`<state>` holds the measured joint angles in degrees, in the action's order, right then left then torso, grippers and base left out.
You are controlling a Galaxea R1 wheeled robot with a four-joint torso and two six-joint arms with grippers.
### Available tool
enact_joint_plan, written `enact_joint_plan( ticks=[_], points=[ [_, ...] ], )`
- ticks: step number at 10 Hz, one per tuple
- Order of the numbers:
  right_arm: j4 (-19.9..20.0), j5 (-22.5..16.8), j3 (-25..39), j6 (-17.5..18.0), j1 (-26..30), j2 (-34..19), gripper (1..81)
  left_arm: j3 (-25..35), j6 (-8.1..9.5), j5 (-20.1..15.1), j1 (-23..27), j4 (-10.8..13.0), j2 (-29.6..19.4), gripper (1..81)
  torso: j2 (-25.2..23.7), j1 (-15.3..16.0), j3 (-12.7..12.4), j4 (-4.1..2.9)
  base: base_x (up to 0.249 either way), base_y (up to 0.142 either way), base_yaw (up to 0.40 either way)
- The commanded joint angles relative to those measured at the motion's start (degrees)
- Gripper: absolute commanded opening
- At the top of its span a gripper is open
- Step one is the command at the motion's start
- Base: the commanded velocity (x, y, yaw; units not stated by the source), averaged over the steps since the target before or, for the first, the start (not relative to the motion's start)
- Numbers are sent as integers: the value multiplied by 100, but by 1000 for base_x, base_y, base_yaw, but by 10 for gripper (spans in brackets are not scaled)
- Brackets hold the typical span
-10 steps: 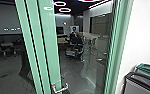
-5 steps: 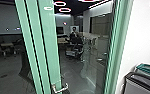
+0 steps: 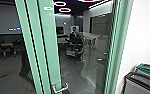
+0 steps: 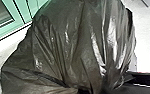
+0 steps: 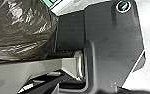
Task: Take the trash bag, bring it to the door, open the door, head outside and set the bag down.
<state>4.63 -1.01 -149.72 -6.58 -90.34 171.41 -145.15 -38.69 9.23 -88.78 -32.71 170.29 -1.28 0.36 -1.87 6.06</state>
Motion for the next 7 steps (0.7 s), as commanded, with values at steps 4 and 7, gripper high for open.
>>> enact_joint_plan(
  ticks=[4, 7],
  points=[
    [-77, -312, 23, -36, 258, 36, 811, 48, 2, -360, 321, 54, -30, 10, 0, 0, 0, 0, 0, 0, 75],
    [-77, -312, 23, -36, 258, 45, 811, 48, 2, -360, 313, 54, -30, 10, 0, 0, 0, 0, 0, 0, 130]
  ],
)
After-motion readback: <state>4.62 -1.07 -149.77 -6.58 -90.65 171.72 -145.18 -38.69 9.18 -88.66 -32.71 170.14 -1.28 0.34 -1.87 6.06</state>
